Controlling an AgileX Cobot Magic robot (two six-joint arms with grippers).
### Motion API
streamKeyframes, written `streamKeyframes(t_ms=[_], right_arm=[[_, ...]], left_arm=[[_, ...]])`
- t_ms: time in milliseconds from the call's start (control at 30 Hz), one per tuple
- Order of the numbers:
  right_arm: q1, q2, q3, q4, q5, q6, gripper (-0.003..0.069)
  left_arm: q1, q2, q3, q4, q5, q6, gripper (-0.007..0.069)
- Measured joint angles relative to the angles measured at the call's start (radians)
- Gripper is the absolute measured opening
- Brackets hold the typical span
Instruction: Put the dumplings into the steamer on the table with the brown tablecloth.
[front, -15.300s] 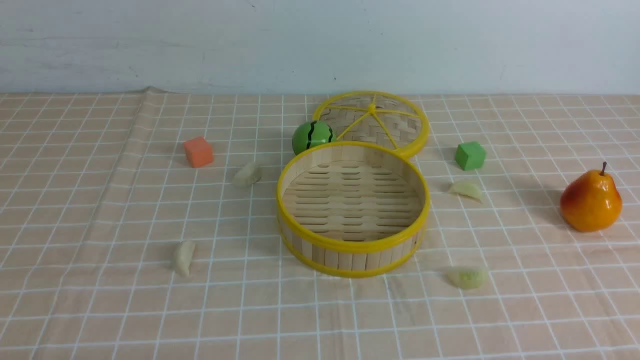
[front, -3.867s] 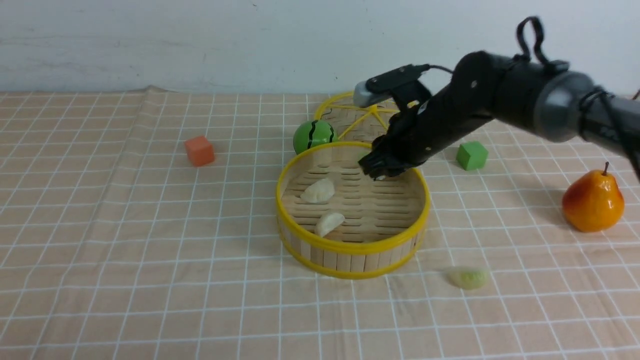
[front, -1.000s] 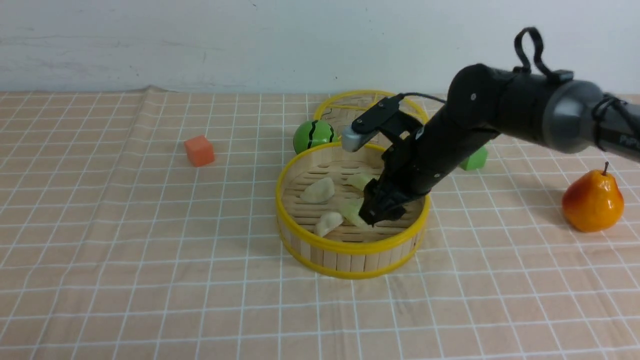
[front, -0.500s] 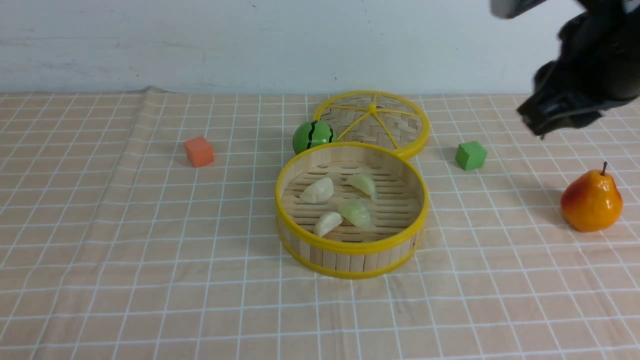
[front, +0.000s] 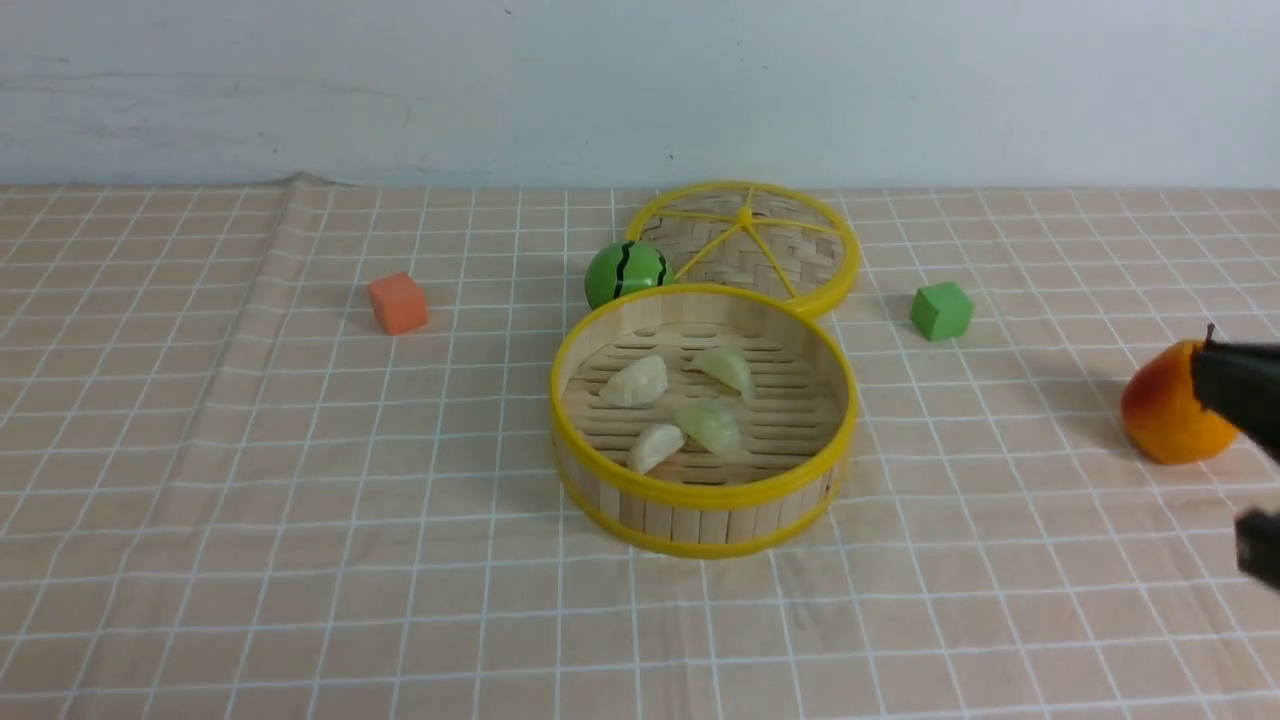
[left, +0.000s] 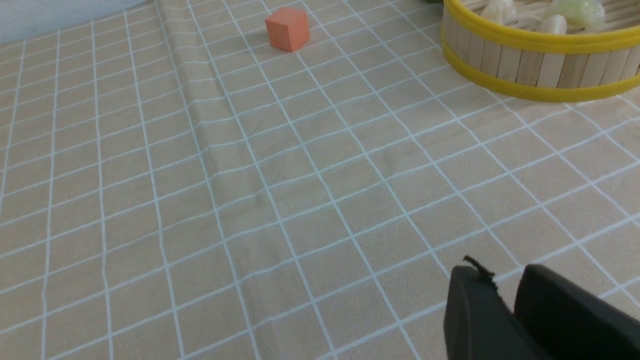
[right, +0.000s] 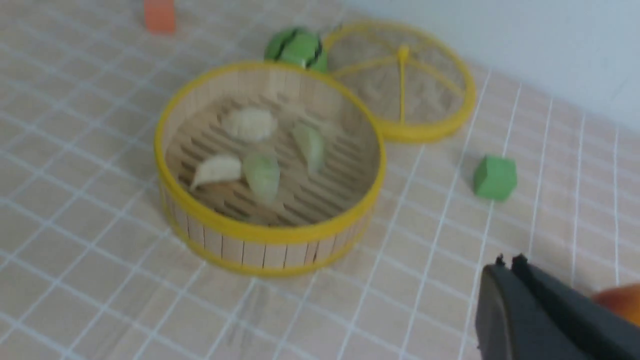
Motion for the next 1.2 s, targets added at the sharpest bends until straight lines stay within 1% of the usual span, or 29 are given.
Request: streamKeyframes(t_ms=[33, 67, 133, 167, 200, 233, 267, 300, 367, 467, 533, 633, 667, 700, 733, 767, 833, 867, 900, 967, 1067, 1200], right_arm=[[0.000, -0.076, 0.130, -0.008, -0.166, -0.002, -0.0018], [0.000, -0.101, 0.175, -0.013, -0.226, -0.003, -0.0016], [0.000, -0.190, 0.335, -0.035, -0.443, -0.003, -0.0014], [0.000, -0.222, 0.393, -0.043, -0.521, -0.003, -0.0013], [0.000, -0.245, 0.438, -0.048, -0.580, -0.003, -0.0011], [0.000, -0.251, 0.449, -0.049, -0.594, -0.003, -0.0011], [0.000, -0.283, 0.531, -0.056, -0.694, -0.003, -0.0010], [0.000, -0.301, 0.578, -0.060, -0.744, -0.003, -0.0010], [0.000, -0.325, 0.633, -0.066, -0.775, -0.003, -0.0010], [0.000, -0.334, 0.642, -0.053, -0.709, -0.003, -0.0009], [0.000, -0.334, 0.642, -0.023, -0.600, -0.003, -0.0006], [0.000, -0.358, 0.644, 0.042, -0.389, -0.003, -0.0003], [-0.001, -0.363, 0.644, 0.046, -0.374, -0.003, -0.0003], [-0.011, -0.406, 0.644, 0.071, -0.274, -0.003, -0.0003], [-0.016, -0.420, 0.644, 0.077, -0.246, -0.003, -0.0003], [-0.053, -0.498, 0.644, 0.095, -0.107, -0.002, -0.0003], [-0.098, -0.582, 0.644, 0.101, -0.007, 0.005, -0.0003], [-0.139, -0.658, 0.644, 0.103, 0.074, 0.016, -0.0003], [-0.145, -0.668, 0.644, 0.103, 0.080, 0.018, -0.0003], [-0.217, -0.725, 0.639, 0.103, 0.111, 0.039, -0.0003], [-0.265, -0.730, 0.637, 0.111, 0.117, 0.056, -0.0012], [-0.294, -0.731, 0.636, 0.117, 0.122, 0.082, -0.0020]], left_arm=[[0.000, 0.000, 0.000, 0.000, 0.000, 0.000, 0.0127], [0.000, 0.000, 0.000, 0.000, 0.000, 0.000, 0.0127], [0.000, 0.000, 0.000, 0.000, 0.000, 0.000, 0.0126], [0.000, 0.000, 0.000, 0.000, 0.000, 0.000, 0.0126], [0.000, 0.000, 0.000, 0.000, 0.000, 0.000, 0.0128], [0.000, 0.000, 0.000, 0.000, 0.000, 0.000, 0.0128], [0.000, 0.000, 0.000, 0.000, 0.000, 0.000, 0.0129], [0.000, 0.000, 0.000, 0.000, 0.000, 0.000, 0.0130], [0.000, 0.000, 0.000, 0.000, 0.000, 0.000, 0.0132], [0.000, 0.000, 0.000, 0.000, 0.001, 0.000, 0.0134], [0.000, 0.000, 0.000, 0.000, 0.001, 0.000, 0.0137], [0.000, 0.000, 0.000, -0.001, -0.001, 0.000, 0.0137], [0.000, 0.000, 0.000, -0.001, -0.001, 0.000, 0.0137], [0.000, 0.000, 0.000, 0.000, 0.000, 0.000, 0.0139], [0.000, 0.000, 0.000, 0.000, 0.000, 0.000, 0.0140], [0.000, 0.000, 0.000, -0.001, 0.000, 0.000, 0.0141], [0.000, 0.000, 0.000, 0.000, 0.000, 0.000, 0.0141], [0.000, 0.000, 0.000, 0.000, 0.000, 0.000, 0.0143], [0.000, 0.000, 0.000, 0.000, 0.000, 0.000, 0.0143], [0.001, 0.001, 0.001, -0.001, 0.000, 0.000, 0.0144], [0.001, 0.001, 0.001, 0.000, 0.002, 0.000, 0.0146], [0.001, 0.002, 0.001, 0.000, 0.001, 0.000, 0.0147]])
